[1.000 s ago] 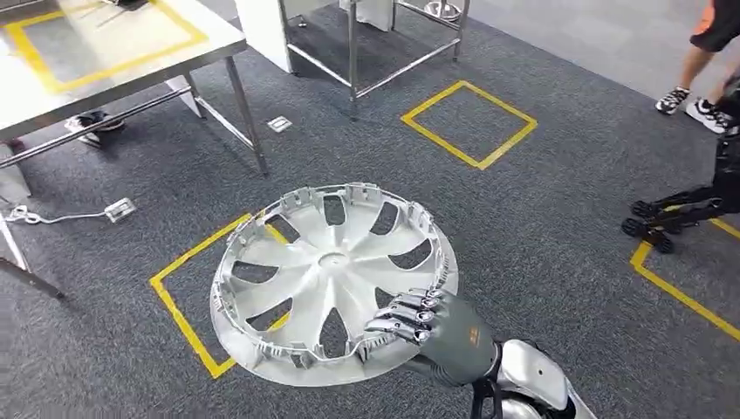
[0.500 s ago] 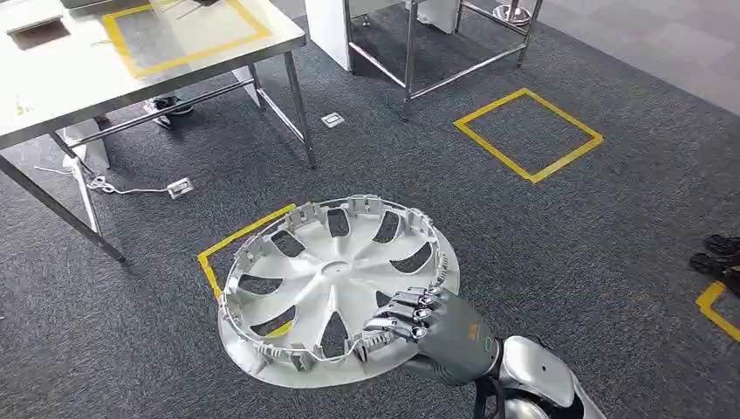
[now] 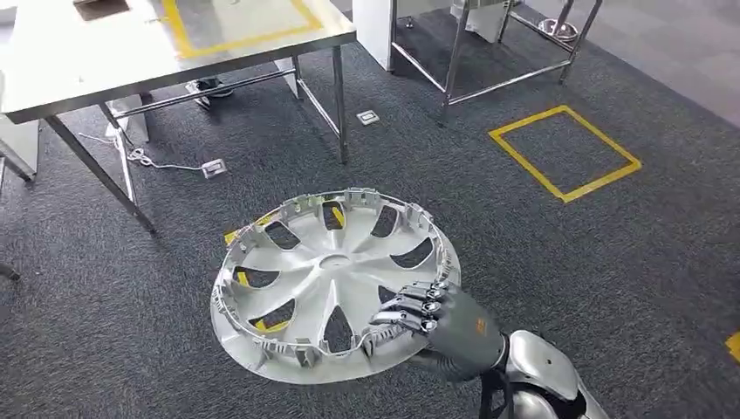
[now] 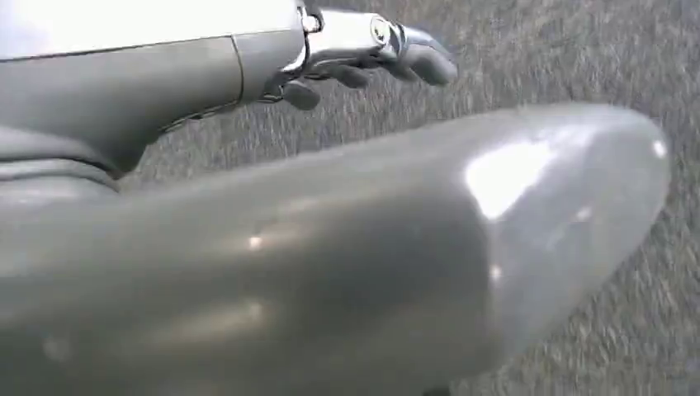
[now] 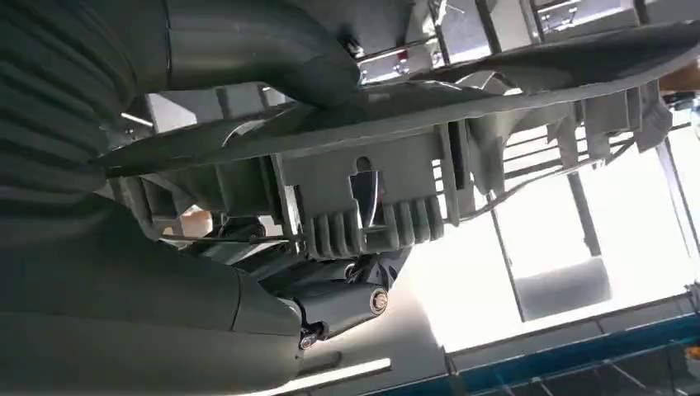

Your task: Take the parts from the cabinet and place them on the table.

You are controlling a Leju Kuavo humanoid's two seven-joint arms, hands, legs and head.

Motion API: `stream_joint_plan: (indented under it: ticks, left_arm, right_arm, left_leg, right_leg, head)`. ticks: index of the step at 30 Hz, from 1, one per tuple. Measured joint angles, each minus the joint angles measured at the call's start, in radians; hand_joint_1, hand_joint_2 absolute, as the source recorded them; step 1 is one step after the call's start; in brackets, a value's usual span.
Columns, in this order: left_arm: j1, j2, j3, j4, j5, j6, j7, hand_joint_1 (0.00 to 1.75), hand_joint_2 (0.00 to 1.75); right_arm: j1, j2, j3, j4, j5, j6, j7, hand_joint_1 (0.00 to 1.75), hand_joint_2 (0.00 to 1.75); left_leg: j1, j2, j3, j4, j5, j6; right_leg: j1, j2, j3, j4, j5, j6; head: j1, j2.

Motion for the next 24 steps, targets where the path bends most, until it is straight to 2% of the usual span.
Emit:
stream_joint_plan:
  ticks: [2, 3, 4, 5, 7, 8, 9, 10, 11, 13, 16, 21, 24]
  left_arm:
    - [-0.003, -0.006, 0.0, 0.0, 0.009, -0.018, 0.005, 0.0, 0.0]
    - [-0.002, -0.008, 0.0, 0.0, 0.011, -0.023, 0.005, 0.0, 0.0]
    - [-0.001, -0.008, 0.0, 0.0, 0.014, -0.024, 0.006, 0.0, 0.0]
    - [0.0, -0.009, 0.0, 0.0, 0.015, -0.026, 0.006, 0.0, 0.0]
    - [-0.002, -0.011, 0.0, 0.0, 0.015, -0.029, 0.006, 0.0, 0.0]
    - [-0.003, -0.013, 0.0, 0.0, 0.015, -0.029, 0.006, 0.0, 0.0]
    - [-0.004, -0.013, 0.0, 0.0, 0.015, -0.03, 0.006, 0.0, 0.0]
    - [-0.003, -0.012, 0.0, 0.0, 0.015, -0.03, 0.006, 0.0, 0.0]
    - [-0.002, -0.011, 0.0, 0.0, 0.015, -0.03, 0.006, 0.0, 0.0]
    - [-0.001, -0.011, 0.0, 0.0, 0.015, -0.029, 0.013, 0.0, 0.0]
    - [-0.002, -0.011, 0.0, 0.0, 0.015, -0.018, 0.024, 0.0, 0.0]
    - [-0.002, -0.008, 0.0, 0.0, 0.015, -0.006, 0.032, 0.0, 0.0]
    - [-0.002, -0.005, 0.0, 0.0, 0.016, -0.002, 0.028, 0.0, 0.0]
  right_arm:
    - [0.006, 0.0, -0.003, 0.004, 0.002, 0.0, -0.001, 1.75, 1.75]
    - [0.009, 0.0, -0.004, 0.004, 0.001, 0.001, -0.002, 1.75, 1.75]
    - [0.012, 0.0, -0.004, 0.005, 0.001, 0.003, -0.002, 1.75, 1.75]
    - [0.015, 0.0, -0.005, 0.005, 0.001, 0.003, -0.003, 1.75, 1.75]
    - [0.016, 0.0, -0.007, 0.005, 0.001, 0.003, -0.003, 1.75, 1.75]
    - [0.016, 0.0, -0.009, 0.005, 0.001, 0.003, -0.003, 1.75, 1.75]
    - [0.016, 0.0, -0.01, 0.005, 0.001, 0.003, -0.003, 1.75, 1.75]
    - [0.016, 0.001, -0.011, 0.005, -0.001, 0.003, -0.006, 1.75, 1.75]
    - [0.016, 0.001, -0.011, 0.005, 0.0, 0.003, -0.006, 1.75, 1.75]
    - [0.015, 0.001, -0.014, 0.005, -0.003, 0.007, -0.007, 1.75, 1.75]
    - [0.014, 0.001, -0.018, 0.01, -0.008, 0.019, -0.01, 1.75, 1.75]
    - [0.002, 0.002, -0.024, 0.024, -0.021, 0.023, -0.019, 1.75, 1.75]
    - [-0.006, 0.004, -0.025, 0.035, -0.019, 0.022, -0.025, 1.75, 1.75]
  left_leg:
    - [0.0, -0.008, -0.005, 0.001, 0.001, 0.002]
    - [0.0, -0.012, -0.007, 0.004, 0.001, 0.002]
    - [0.0, -0.016, -0.008, 0.006, 0.001, 0.002]
    - [0.0, -0.022, -0.008, 0.008, 0.0, 0.002]
    - [0.001, -0.03, -0.008, 0.014, -0.001, -0.001]
    - [0.001, -0.033, -0.009, 0.016, -0.002, -0.005]
    - [-0.006, -0.037, -0.013, 0.018, -0.003, -0.015]
    - [-0.007, -0.039, -0.016, 0.019, -0.003, -0.018]
    - [-0.007, -0.038, -0.017, 0.018, -0.007, -0.004]
    - [-0.005, -0.037, -0.015, 0.013, -0.001, -0.014]
    - [-0.003, -0.037, -0.013, 0.004, 0.005, -0.024]
    - [-0.001, -0.037, -0.013, 0.001, 0.009, -0.032]
    - [-0.001, -0.037, -0.013, 0.001, 0.009, -0.033]
  right_leg:
    - [-0.003, 0.011, -0.078, 0.161, -0.071, 0.007]
    - [-0.002, 0.011, -0.109, 0.222, -0.086, 0.009]
    - [-0.003, 0.011, -0.114, 0.228, -0.073, 0.009]
    - [-0.006, 0.011, -0.092, 0.181, -0.037, 0.009]
    - [-0.008, 0.014, 0.005, -0.01, 0.055, 0.004]
    - [-0.009, 0.022, 0.037, -0.08, 0.059, 0.001]
    - [0.0, 0.022, 0.038, -0.085, 0.055, -0.002]
    - [-0.004, 0.02, 0.034, -0.088, 0.061, -0.006]
    - [-0.005, 0.02, 0.033, -0.089, 0.062, -0.002]
    - [0.0, 0.02, 0.033, -0.089, 0.063, -0.01]
    - [0.001, 0.02, 0.03, -0.088, 0.065, -0.016]
    - [0.003, 0.02, 0.029, -0.087, 0.065, -0.021]
    - [0.003, 0.02, 0.028, -0.087, 0.065, -0.021]
  head:
    - [0.002, 0.0]
    - [0.002, 0.0]
    - [0.002, 0.0]
    - [0.004, 0.0]
    - [0.004, 0.0]
    - [0.004, 0.0]
    - [0.004, 0.0]
    - [0.002, 0.0]
    - [0.002, 0.0]
    - [0.0, 0.0]
    - [0.0, 0.0]
    - [0.0, 0.0]
    - [0.0, 0.0]
